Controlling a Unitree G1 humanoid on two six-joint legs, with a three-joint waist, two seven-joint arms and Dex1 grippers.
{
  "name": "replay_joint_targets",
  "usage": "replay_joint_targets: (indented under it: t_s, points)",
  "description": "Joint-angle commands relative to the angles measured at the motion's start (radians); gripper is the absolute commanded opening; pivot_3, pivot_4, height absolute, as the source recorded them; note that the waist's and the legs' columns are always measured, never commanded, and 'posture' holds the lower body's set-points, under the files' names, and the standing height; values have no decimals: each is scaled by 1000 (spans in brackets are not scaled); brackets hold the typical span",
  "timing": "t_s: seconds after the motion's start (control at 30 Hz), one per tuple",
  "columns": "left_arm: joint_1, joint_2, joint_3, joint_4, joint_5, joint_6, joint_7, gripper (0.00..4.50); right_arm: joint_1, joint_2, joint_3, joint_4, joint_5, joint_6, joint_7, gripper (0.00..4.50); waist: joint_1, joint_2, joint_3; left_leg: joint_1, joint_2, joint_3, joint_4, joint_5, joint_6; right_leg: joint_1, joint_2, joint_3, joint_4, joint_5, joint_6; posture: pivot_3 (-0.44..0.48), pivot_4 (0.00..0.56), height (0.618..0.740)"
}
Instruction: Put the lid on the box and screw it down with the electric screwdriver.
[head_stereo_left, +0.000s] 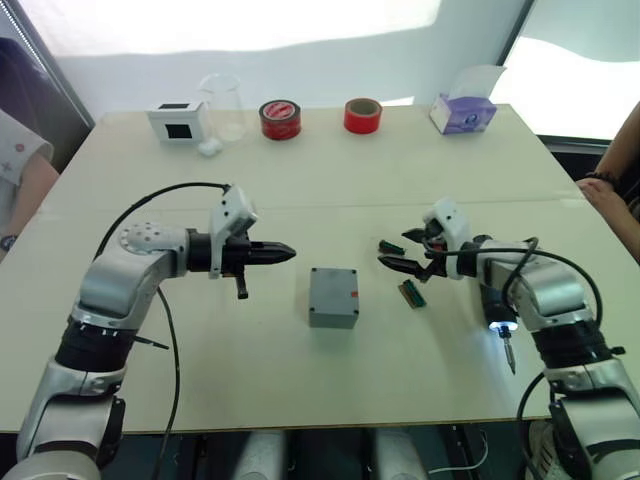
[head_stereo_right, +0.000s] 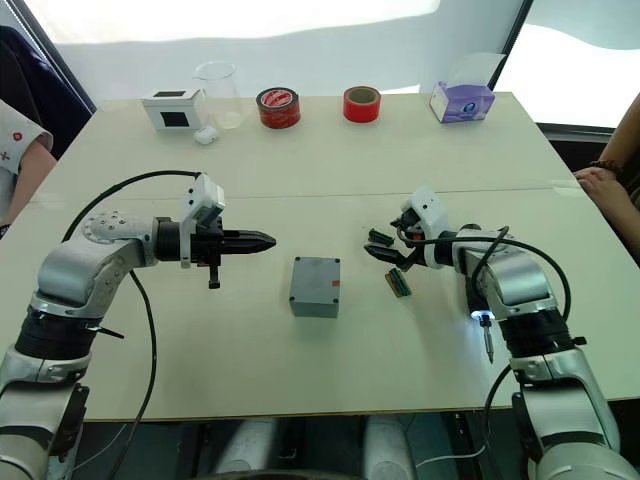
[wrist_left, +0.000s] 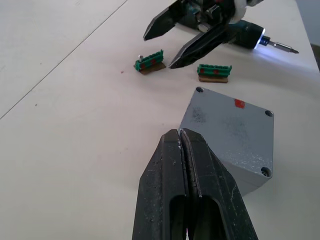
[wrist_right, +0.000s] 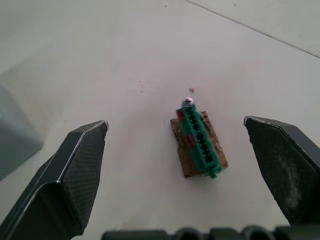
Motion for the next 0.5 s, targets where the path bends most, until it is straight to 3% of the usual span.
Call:
replay_joint_targets:
  t_s: [0.03, 0.17, 0.5]
  points:
    - [22, -2, 0, -67, -23, 15, 26, 0, -58, 25, -9, 62, -35, -71, 22, 3516, -4, 0, 0, 0, 0, 0, 0, 0, 0, 0, 0, 0, 0, 0, 0, 0, 150, 740]
    - [35, 6, 4, -88, -34, 28, 41, 0, -76, 41, -14, 99, -56, -90, 35, 2124, -7, 0, 0, 0, 0, 0, 0, 0, -1, 0, 0, 0, 0, 0, 0, 0, 150, 740]
    - [34, 7, -8, -88, -39, 25, 63, 0, -97, 76, -10, 137, -96, -108, 54, 2124, -16, 0, 0, 0, 0, -1, -1, 1, -1, 0, 0, 0, 0, 0, 0, 0, 150, 740]
